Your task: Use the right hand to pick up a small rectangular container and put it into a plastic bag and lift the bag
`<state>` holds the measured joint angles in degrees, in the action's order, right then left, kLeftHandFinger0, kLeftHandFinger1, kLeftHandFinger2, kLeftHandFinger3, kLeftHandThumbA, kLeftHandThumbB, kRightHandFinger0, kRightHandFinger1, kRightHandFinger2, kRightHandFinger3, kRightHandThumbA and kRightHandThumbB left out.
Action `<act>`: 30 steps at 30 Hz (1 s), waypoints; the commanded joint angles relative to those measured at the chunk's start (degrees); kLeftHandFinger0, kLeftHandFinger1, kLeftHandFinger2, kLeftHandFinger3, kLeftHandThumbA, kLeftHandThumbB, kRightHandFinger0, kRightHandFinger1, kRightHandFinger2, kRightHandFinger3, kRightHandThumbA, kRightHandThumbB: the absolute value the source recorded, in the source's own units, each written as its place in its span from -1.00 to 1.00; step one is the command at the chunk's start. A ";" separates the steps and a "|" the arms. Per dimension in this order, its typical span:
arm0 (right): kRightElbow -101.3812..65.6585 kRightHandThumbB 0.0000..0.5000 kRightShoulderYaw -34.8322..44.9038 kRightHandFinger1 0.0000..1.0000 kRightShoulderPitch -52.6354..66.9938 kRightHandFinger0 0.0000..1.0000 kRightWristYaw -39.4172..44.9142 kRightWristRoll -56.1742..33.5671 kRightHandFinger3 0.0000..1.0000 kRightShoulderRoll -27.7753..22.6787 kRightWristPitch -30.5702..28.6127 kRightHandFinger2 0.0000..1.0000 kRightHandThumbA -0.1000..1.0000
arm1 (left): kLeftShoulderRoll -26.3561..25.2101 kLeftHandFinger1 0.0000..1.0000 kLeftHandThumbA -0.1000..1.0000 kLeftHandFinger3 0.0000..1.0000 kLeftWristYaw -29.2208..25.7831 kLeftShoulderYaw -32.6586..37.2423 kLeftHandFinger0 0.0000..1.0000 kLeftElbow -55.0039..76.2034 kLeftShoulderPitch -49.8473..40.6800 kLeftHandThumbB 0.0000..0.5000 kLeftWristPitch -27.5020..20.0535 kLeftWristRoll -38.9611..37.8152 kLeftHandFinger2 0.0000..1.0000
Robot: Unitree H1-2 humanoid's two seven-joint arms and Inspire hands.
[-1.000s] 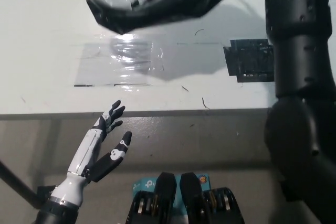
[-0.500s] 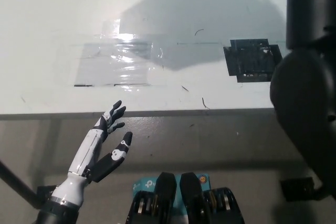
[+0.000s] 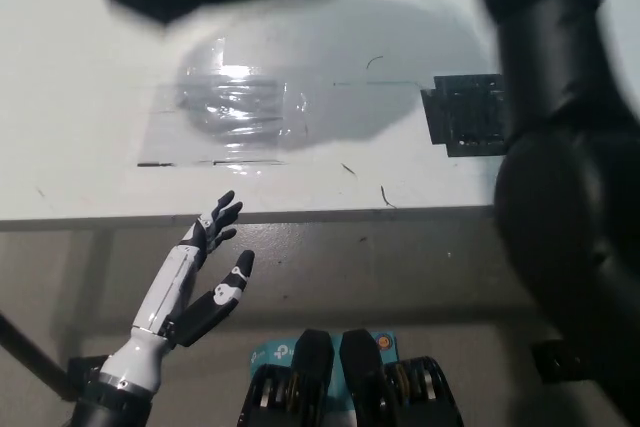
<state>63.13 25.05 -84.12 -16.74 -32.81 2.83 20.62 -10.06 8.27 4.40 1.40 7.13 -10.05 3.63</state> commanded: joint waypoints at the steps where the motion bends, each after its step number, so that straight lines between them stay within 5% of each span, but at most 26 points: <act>1: 11.02 -0.66 -4.20 -0.73 5.06 -1.00 -0.08 6.44 0.71 2.21 -12.02 0.33 0.03 | -0.50 1.00 0.20 1.00 0.86 0.69 0.91 2.53 0.32 -0.27 -0.12 0.75 1.00; 4: 12.56 -0.52 -4.17 -0.83 4.86 -1.00 0.61 6.00 0.35 1.01 -13.02 0.14 0.08 | -0.83 1.00 0.19 1.00 0.71 0.47 0.94 2.68 1.52 -0.26 0.69 0.74 1.00; 6: 12.91 -0.55 -4.19 -0.85 3.75 -1.00 0.77 5.90 0.37 0.82 -13.35 0.13 0.05 | -1.21 1.00 0.19 1.00 0.79 0.44 0.94 2.69 1.87 -0.29 0.98 0.91 1.00; 9: 11.75 -0.70 -3.48 -0.71 1.57 -1.00 1.59 5.17 0.44 0.62 -13.84 0.38 -0.03 | -1.50 1.00 0.11 1.00 0.94 0.80 0.97 2.21 2.12 -0.27 0.23 1.48 1.00; 10: 10.97 -0.61 -3.20 -0.69 1.12 -1.00 1.74 4.91 0.26 0.96 -13.98 0.33 -0.06 | -1.44 1.00 0.09 1.00 0.92 0.96 0.98 2.08 1.81 -0.26 -0.25 1.41 1.00; 15: 10.19 -0.70 -3.45 -0.78 0.75 -1.00 2.71 5.08 0.09 1.90 -13.86 0.16 -0.04 | -1.37 1.00 0.10 1.00 0.52 1.05 1.00 2.13 1.12 -0.23 -0.64 1.40 1.00; 18: 10.53 -0.75 -4.11 -0.60 0.99 -1.00 2.59 5.96 0.32 1.88 -14.47 0.40 -0.04 | -1.27 1.00 0.07 1.00 0.54 1.19 1.00 1.93 1.23 -0.27 -0.76 1.38 1.00; 19: 10.88 -0.54 -5.61 -0.55 0.90 -1.00 0.49 7.90 0.51 1.71 -14.80 0.49 -0.02 | -1.25 1.00 0.06 1.00 0.56 1.27 1.00 1.90 1.42 -0.26 -0.65 1.49 1.00; 20: 11.01 -0.56 -6.32 -0.54 0.83 -1.00 -0.40 8.76 0.58 1.65 -14.90 0.52 -0.01 | -1.26 1.00 0.06 1.00 0.54 1.30 1.00 1.89 1.49 -0.26 -0.63 1.56 1.00; 21: 11.13 -0.45 -8.58 -0.20 0.87 -0.82 -0.95 11.04 1.00 1.28 -15.36 0.90 0.18 | -1.30 1.00 0.09 1.00 0.54 1.33 1.00 2.03 1.69 -0.23 -0.35 1.69 1.00; 22: 11.10 -0.35 -9.70 0.50 0.94 -0.21 -0.66 12.10 1.00 1.05 -15.57 1.00 0.29 | -1.32 1.00 0.09 1.00 0.56 1.32 1.00 2.08 1.78 -0.24 -0.20 1.68 1.00; 23: 11.07 -0.36 -10.84 0.53 0.99 -0.08 -0.34 13.04 1.00 0.85 -15.79 1.00 0.34 | -1.37 1.00 0.09 1.00 0.59 1.30 1.00 2.14 1.86 -0.24 -0.06 1.66 1.00; 24: 10.84 -0.27 -11.95 1.00 1.06 0.44 0.64 13.89 1.00 0.59 -16.01 1.00 0.45 | -1.41 1.00 0.09 1.00 0.61 1.30 1.00 2.12 1.88 -0.25 -0.11 1.66 1.00; 25: 10.01 0.10 -14.80 1.00 1.17 1.00 5.85 15.61 1.00 -0.56 -16.69 1.00 0.69 | -1.46 1.00 0.09 1.00 0.61 1.30 1.00 2.05 1.90 -0.25 -0.40 1.64 1.00; 26: 9.63 0.19 -16.67 1.00 1.16 1.00 9.47 16.52 1.00 -1.39 -17.21 1.00 0.74 | -1.47 1.00 0.09 1.00 0.60 1.31 1.00 1.99 1.92 -0.26 -0.59 1.65 1.00; 27: 9.42 0.63 -18.45 1.00 0.81 1.00 11.13 17.67 1.00 -2.07 -17.42 1.00 0.82 | -1.52 1.00 0.13 1.00 0.56 1.30 1.00 1.91 1.98 -0.23 -0.70 1.79 1.00; 30: 8.61 0.82 -21.45 1.00 -0.82 1.00 13.48 18.94 1.00 -3.73 -17.64 1.00 0.64 | -1.63 1.00 0.13 1.00 0.59 1.27 1.00 1.84 2.02 -0.23 -0.81 1.85 1.00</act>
<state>74.95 7.72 -79.43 -11.83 -19.70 2.35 7.32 -10.87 8.30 5.60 1.66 8.02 -9.55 4.81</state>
